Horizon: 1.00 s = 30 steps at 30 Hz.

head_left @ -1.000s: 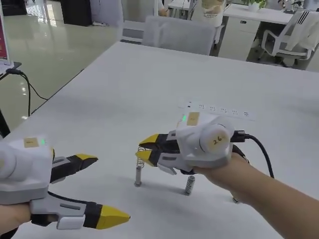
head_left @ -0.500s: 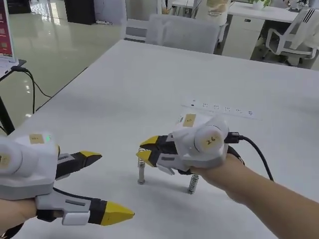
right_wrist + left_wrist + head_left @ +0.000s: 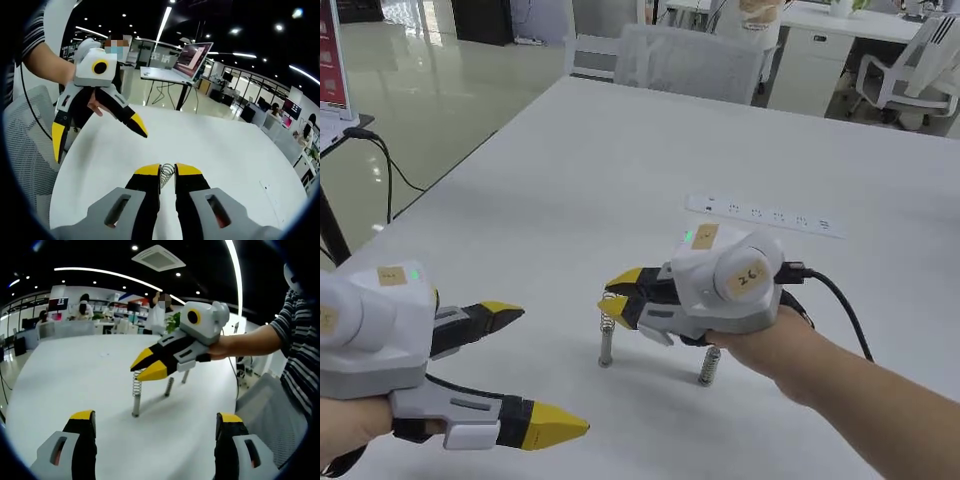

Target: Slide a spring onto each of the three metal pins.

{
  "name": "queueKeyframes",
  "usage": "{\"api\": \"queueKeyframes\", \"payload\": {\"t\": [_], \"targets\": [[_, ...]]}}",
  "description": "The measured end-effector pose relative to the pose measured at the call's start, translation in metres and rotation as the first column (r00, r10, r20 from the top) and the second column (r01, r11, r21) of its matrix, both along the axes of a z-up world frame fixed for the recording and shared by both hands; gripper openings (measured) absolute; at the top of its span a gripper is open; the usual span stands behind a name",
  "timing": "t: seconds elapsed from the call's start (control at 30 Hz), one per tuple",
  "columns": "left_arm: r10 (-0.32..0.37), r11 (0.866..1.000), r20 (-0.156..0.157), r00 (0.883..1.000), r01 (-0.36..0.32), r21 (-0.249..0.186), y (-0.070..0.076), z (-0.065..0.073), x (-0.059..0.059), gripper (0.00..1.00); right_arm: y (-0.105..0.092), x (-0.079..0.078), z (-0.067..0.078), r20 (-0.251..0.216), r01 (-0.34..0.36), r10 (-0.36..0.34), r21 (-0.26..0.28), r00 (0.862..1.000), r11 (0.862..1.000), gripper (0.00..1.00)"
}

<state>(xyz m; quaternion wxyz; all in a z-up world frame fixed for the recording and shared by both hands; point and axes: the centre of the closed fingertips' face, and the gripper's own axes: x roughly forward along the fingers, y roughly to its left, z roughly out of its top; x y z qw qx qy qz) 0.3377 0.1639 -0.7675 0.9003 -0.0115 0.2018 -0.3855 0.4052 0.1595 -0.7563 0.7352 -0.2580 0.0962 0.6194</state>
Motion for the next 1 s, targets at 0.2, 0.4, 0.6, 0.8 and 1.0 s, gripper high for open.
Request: {"api": "queueKeyframes", "payload": {"t": [0.2,0.4,0.6,0.8,1.0], "targets": [[0.001,1.0,-0.005,1.0,-0.001,0.002,0.001,-0.003,0.0,0.97,-0.003,-0.002,-0.004,-0.008,-0.006,0.006,-0.013,1.0,1.0,0.07],[0.002,1.0,-0.004,1.0,-0.002,0.0,0.0,-0.003,0.0,0.97,0.001,-0.003,-0.012,-0.015,-0.007,0.007,-0.024,1.0,1.0,0.07],[0.002,1.0,-0.008,1.0,-0.002,0.002,0.0,-0.005,-0.002,0.97,0.001,-0.004,-0.03,-0.023,0.006,-0.007,-0.064,1.0,0.998,0.08],[0.011,1.0,-0.008,1.0,-0.011,-0.001,0.001,-0.005,-0.001,0.96,0.0,-0.006,-0.047,-0.038,0.006,-0.01,-0.097,0.999,0.995,0.08],[0.011,1.0,-0.008,1.0,-0.011,-0.006,0.0,-0.006,0.0,0.96,0.001,-0.01,-0.058,-0.037,-0.005,0.001,-0.121,0.999,0.993,0.08]]}}
